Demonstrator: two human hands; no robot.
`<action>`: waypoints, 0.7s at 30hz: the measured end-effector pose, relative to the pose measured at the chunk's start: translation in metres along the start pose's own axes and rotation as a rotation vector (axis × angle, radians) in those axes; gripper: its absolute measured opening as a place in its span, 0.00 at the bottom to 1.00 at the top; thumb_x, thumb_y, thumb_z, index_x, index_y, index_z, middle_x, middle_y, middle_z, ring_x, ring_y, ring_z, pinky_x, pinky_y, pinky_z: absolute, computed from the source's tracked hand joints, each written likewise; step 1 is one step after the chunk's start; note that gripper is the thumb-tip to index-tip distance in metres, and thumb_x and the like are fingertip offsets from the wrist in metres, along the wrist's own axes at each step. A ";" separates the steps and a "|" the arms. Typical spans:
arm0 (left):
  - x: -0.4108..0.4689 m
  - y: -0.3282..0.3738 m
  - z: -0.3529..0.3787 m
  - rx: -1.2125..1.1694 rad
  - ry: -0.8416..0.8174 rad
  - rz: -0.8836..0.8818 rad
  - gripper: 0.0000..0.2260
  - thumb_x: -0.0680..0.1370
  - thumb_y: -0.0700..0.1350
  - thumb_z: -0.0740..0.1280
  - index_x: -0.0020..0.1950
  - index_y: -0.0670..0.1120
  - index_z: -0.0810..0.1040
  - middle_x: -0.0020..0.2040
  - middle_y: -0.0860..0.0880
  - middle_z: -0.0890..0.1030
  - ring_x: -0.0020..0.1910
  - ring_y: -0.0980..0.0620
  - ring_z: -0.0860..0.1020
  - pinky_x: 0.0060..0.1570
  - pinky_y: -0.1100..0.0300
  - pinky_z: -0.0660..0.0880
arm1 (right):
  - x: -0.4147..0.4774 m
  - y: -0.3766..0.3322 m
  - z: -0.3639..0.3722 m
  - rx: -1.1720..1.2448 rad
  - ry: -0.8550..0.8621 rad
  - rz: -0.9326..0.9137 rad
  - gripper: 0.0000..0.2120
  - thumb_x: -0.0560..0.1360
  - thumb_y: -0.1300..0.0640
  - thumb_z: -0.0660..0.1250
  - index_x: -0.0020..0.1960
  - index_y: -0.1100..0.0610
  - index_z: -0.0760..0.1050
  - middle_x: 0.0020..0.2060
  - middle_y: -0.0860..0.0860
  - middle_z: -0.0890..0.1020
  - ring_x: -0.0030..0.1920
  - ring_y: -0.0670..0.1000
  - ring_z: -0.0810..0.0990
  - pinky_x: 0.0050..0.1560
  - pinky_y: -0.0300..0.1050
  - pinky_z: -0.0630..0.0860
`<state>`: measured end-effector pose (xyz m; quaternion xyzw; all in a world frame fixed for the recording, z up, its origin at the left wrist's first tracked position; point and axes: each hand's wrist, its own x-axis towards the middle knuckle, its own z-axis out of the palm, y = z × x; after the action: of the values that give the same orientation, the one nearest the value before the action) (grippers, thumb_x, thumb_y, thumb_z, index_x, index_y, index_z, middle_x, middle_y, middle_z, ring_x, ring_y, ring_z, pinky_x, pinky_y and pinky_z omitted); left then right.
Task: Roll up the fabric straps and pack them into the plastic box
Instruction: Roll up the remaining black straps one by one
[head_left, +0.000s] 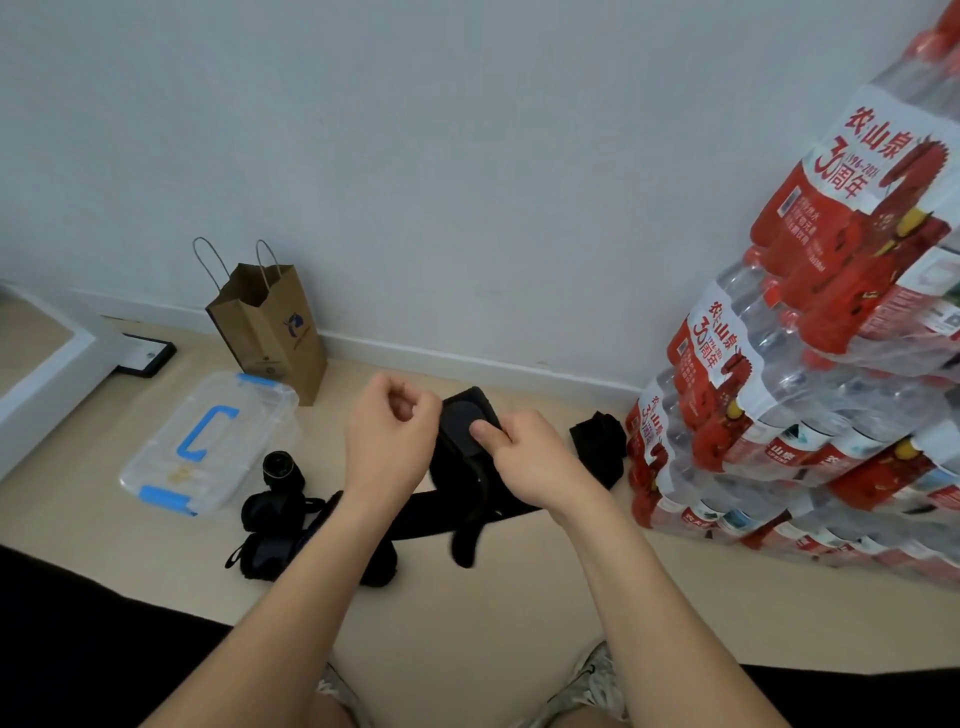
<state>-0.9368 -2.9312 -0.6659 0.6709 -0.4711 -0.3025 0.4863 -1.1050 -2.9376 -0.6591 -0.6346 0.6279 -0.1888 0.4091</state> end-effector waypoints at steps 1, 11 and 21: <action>0.001 0.003 -0.003 0.060 -0.110 0.101 0.09 0.73 0.39 0.70 0.48 0.53 0.80 0.44 0.58 0.81 0.41 0.62 0.75 0.47 0.57 0.73 | 0.000 0.001 -0.001 0.003 -0.012 0.002 0.23 0.87 0.46 0.63 0.35 0.53 0.68 0.28 0.46 0.70 0.30 0.50 0.69 0.34 0.47 0.64; 0.003 0.008 -0.014 0.238 -0.518 0.516 0.20 0.82 0.34 0.68 0.66 0.54 0.86 0.62 0.61 0.86 0.64 0.65 0.82 0.65 0.67 0.74 | -0.004 0.007 -0.026 0.310 -0.122 0.060 0.28 0.74 0.28 0.68 0.41 0.55 0.84 0.34 0.52 0.81 0.37 0.51 0.82 0.44 0.50 0.77; -0.002 -0.051 0.006 0.185 -0.283 0.076 0.12 0.83 0.47 0.72 0.40 0.48 0.84 0.34 0.51 0.85 0.34 0.49 0.84 0.36 0.48 0.79 | -0.019 -0.003 -0.079 0.546 -0.134 -0.086 0.13 0.77 0.54 0.81 0.59 0.55 0.86 0.50 0.57 0.90 0.49 0.55 0.90 0.52 0.50 0.85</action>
<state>-0.9256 -2.9271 -0.7161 0.6453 -0.5856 -0.3307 0.3624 -1.1653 -2.9425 -0.6045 -0.5382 0.4978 -0.3258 0.5969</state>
